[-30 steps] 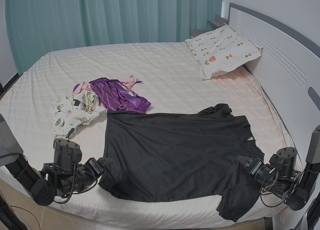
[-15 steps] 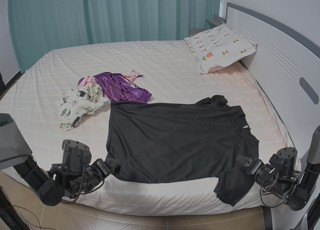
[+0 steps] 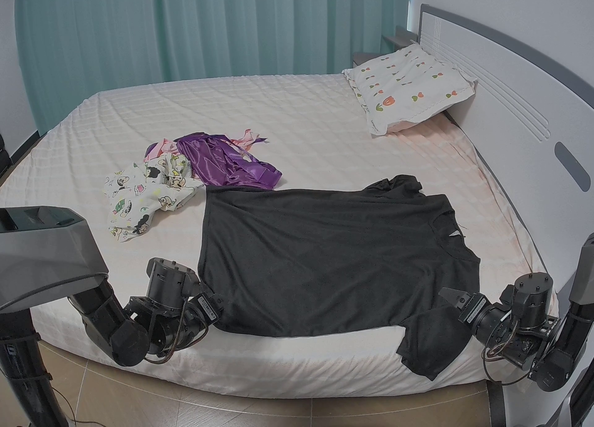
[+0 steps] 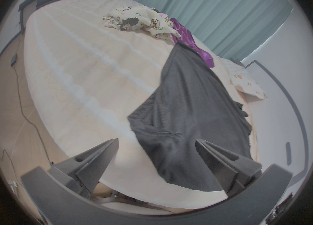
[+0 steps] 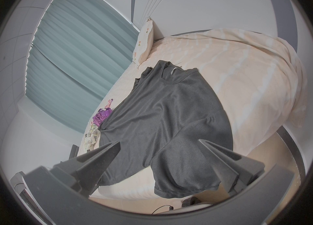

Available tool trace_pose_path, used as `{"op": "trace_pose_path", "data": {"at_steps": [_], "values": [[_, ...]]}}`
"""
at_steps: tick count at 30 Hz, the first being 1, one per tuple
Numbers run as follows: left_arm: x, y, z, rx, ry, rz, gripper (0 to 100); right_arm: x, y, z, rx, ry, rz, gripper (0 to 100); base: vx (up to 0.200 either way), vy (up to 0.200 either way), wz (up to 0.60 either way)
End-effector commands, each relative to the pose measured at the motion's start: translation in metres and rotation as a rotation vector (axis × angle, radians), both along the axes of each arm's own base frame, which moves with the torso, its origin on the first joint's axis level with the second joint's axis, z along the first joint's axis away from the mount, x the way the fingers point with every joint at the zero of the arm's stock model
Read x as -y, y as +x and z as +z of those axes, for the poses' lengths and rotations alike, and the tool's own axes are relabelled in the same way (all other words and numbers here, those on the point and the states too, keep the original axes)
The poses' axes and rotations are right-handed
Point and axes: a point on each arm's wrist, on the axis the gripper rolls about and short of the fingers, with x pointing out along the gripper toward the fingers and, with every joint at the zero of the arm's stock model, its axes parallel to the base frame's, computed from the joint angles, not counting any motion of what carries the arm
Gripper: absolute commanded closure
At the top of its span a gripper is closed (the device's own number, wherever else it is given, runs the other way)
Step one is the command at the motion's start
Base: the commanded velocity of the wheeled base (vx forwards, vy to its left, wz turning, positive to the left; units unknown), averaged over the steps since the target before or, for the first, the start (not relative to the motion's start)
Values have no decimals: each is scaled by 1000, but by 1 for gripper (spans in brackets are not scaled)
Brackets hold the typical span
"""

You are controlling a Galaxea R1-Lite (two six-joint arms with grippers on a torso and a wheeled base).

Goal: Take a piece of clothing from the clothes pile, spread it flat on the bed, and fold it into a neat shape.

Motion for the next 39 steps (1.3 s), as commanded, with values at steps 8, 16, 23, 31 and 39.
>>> {"op": "trace_pose_path", "data": {"at_steps": [8, 16, 23, 31, 39], "values": [[-34, -18, 11, -103, 85, 69, 0, 2, -4, 0, -9, -3, 1, 0, 0, 0, 0], [-59, -45, 8, -210, 171, 66, 0, 2, -4, 0, -7, -3, 1, 0, 0, 0, 0], [-67, -45, 23, -148, 139, 87, 0, 2, -4, 0, -6, -1, 0, 0, 0, 0, 0], [-59, -38, 33, -61, -85, -5, 0, 2, -5, 7, 23, 15, 0, 0, 0, 0, 0], [-54, -29, 10, -99, -140, -67, 0, 4, -5, 6, 18, 15, -9, 0, 0, 0, 0]]}}
